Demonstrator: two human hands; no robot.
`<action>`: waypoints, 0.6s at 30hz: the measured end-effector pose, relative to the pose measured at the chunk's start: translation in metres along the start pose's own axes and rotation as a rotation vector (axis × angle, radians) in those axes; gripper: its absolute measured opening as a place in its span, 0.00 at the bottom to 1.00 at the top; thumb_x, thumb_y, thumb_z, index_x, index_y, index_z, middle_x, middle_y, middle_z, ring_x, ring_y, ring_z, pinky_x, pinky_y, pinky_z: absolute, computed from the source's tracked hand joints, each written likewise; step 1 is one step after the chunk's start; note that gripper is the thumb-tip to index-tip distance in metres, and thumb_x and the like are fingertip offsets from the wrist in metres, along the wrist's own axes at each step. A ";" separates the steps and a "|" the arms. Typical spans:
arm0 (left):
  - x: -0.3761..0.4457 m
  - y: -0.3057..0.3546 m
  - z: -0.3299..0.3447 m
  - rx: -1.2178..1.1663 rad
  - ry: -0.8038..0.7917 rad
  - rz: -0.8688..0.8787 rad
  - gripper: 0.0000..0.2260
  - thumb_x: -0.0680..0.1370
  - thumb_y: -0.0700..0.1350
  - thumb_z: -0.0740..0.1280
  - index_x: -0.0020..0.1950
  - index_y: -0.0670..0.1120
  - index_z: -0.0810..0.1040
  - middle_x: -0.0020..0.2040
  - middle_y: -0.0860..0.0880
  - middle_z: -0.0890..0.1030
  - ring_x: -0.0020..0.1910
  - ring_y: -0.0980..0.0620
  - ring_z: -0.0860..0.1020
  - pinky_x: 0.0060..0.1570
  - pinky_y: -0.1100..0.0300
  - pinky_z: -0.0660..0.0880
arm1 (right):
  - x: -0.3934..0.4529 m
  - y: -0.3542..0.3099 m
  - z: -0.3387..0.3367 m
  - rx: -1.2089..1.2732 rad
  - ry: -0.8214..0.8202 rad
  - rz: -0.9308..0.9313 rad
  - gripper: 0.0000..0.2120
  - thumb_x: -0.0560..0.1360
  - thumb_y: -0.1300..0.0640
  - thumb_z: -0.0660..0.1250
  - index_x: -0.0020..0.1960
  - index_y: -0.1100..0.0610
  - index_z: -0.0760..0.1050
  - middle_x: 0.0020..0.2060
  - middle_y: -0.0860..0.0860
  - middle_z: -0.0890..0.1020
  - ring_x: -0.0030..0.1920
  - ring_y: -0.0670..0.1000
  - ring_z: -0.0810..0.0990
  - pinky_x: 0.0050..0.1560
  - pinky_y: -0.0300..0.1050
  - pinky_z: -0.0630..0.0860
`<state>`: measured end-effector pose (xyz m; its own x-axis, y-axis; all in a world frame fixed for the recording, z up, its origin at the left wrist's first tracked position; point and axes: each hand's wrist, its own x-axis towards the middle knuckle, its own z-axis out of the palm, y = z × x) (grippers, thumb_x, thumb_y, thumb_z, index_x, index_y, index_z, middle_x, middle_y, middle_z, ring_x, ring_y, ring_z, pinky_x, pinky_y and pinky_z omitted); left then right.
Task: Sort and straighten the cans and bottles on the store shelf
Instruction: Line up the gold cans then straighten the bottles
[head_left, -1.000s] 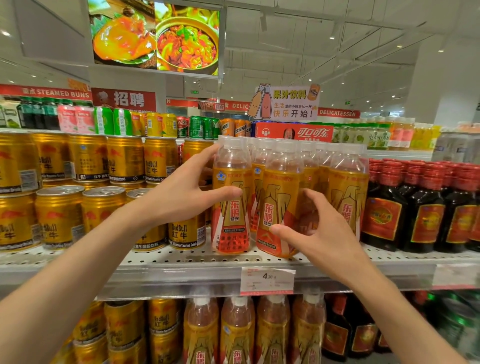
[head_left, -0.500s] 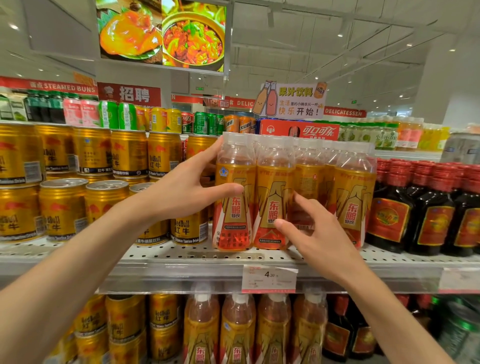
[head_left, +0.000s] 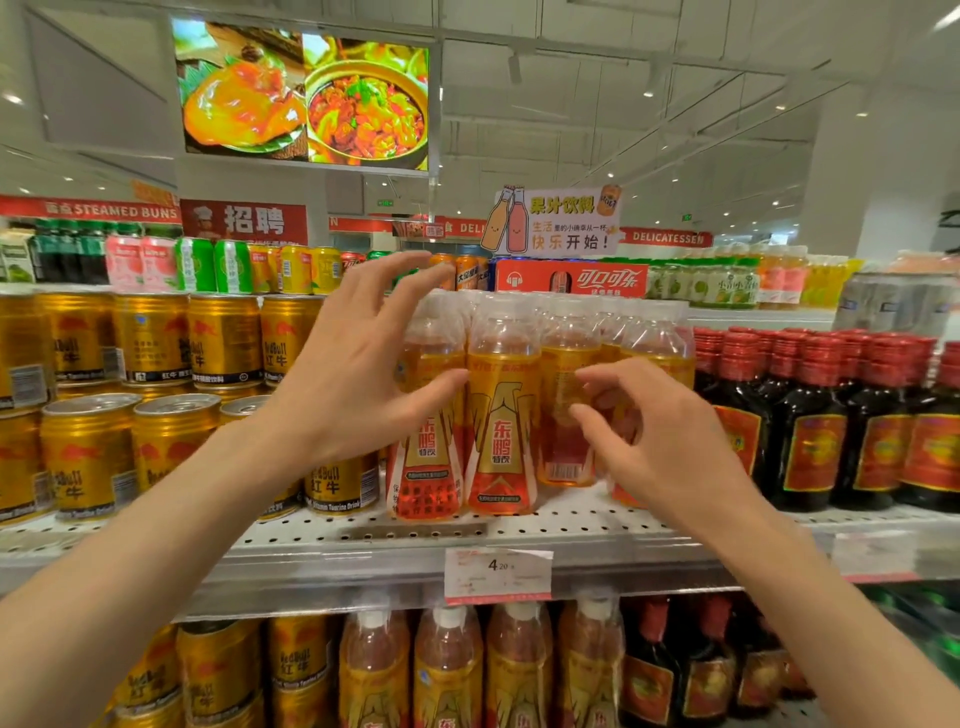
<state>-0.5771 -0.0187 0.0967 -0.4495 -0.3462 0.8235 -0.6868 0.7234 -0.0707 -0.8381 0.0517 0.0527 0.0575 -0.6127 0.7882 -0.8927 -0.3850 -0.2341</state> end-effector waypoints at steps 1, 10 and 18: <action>0.007 0.006 0.000 0.035 -0.010 0.033 0.34 0.75 0.62 0.66 0.77 0.50 0.64 0.75 0.48 0.67 0.74 0.48 0.63 0.74 0.48 0.61 | 0.007 0.002 -0.006 -0.054 0.018 -0.033 0.14 0.77 0.52 0.71 0.61 0.54 0.79 0.50 0.46 0.82 0.50 0.46 0.80 0.55 0.42 0.78; 0.048 0.026 0.015 0.163 -0.214 0.032 0.33 0.76 0.71 0.57 0.77 0.57 0.66 0.71 0.52 0.72 0.71 0.51 0.69 0.72 0.48 0.60 | 0.083 0.002 -0.022 -0.481 -0.051 -0.139 0.21 0.81 0.43 0.62 0.69 0.52 0.74 0.63 0.50 0.77 0.66 0.52 0.72 0.70 0.53 0.67; 0.043 0.025 0.017 0.152 -0.184 0.011 0.33 0.74 0.70 0.57 0.75 0.56 0.68 0.69 0.53 0.75 0.68 0.51 0.71 0.67 0.49 0.64 | 0.120 0.000 -0.008 -0.594 -0.198 0.017 0.26 0.76 0.31 0.61 0.60 0.51 0.77 0.52 0.49 0.83 0.54 0.53 0.81 0.64 0.61 0.73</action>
<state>-0.6231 -0.0257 0.1210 -0.5443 -0.4524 0.7065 -0.7534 0.6339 -0.1745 -0.8345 -0.0165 0.1518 0.0726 -0.7538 0.6531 -0.9870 0.0399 0.1556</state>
